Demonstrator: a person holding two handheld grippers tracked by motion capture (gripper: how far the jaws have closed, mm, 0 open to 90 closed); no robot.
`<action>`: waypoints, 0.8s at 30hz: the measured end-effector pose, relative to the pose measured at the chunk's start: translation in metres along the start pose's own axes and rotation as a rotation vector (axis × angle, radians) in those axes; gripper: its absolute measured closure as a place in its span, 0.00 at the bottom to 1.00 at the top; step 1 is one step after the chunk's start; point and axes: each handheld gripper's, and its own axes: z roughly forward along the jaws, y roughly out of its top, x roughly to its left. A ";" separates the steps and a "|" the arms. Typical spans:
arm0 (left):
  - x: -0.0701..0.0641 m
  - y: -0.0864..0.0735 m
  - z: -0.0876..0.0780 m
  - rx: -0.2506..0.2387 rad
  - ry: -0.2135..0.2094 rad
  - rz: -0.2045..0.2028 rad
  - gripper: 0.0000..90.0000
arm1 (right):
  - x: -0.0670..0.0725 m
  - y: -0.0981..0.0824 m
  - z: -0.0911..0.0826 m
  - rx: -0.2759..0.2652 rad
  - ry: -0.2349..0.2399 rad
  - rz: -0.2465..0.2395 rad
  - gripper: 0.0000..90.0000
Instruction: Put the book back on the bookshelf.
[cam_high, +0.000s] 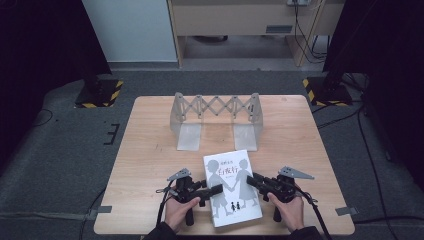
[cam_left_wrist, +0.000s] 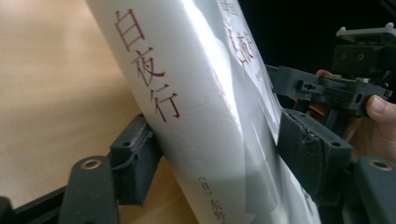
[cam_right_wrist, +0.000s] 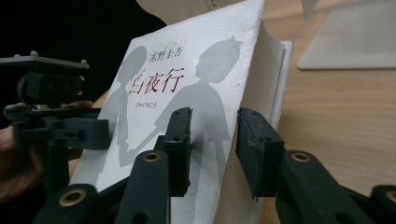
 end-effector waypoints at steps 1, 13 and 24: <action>-0.001 0.002 -0.001 -0.008 -0.004 0.014 0.35 | 0.001 0.001 -0.001 -0.016 0.014 -0.005 0.76; -0.004 0.013 0.005 -0.019 -0.078 0.083 0.38 | 0.003 0.007 -0.010 -0.023 0.059 -0.057 0.75; 0.001 0.016 0.013 0.022 -0.063 0.065 0.32 | 0.003 0.008 -0.008 -0.015 0.062 -0.088 0.77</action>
